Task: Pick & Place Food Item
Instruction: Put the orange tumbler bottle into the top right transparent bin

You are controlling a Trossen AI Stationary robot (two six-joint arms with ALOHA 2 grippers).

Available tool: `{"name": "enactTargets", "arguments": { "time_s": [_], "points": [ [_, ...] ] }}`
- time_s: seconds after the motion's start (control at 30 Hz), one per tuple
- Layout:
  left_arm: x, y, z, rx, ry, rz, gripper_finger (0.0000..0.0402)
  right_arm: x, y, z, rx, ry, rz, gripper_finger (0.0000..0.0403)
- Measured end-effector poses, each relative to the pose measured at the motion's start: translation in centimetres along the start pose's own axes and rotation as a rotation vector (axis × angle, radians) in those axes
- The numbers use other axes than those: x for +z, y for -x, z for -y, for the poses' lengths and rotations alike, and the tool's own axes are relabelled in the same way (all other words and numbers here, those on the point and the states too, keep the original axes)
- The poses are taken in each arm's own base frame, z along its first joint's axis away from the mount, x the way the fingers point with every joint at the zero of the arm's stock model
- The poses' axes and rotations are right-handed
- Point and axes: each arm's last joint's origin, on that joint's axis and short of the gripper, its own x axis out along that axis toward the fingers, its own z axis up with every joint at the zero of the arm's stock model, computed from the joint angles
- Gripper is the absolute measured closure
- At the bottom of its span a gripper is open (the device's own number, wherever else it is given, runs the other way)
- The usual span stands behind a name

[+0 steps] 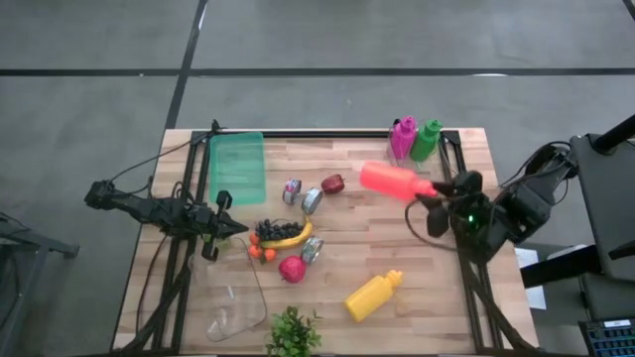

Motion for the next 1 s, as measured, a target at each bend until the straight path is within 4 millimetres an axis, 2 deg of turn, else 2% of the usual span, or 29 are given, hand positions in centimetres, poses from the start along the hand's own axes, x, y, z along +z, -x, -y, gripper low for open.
{"name": "enactTargets", "arguments": {
  "time_s": [0.17,0.37,1.0],
  "points": [
    [0.0,0.0,0.0,0.000,0.000,-0.001,0.0402,1.6,-0.8,1.6,-0.070,0.000,0.036,0.0184],
    [0.0,0.0,0.0,0.000,0.000,0.000,0.0402,3.1,-1.3,3.5,-0.144,-0.078,0.052,0.0184],
    [0.0,0.0,0.0,0.000,0.000,-0.001,0.0402,4.8,-3.0,6.4,-0.315,-0.307,-0.116,0.0184]
  ]
}}
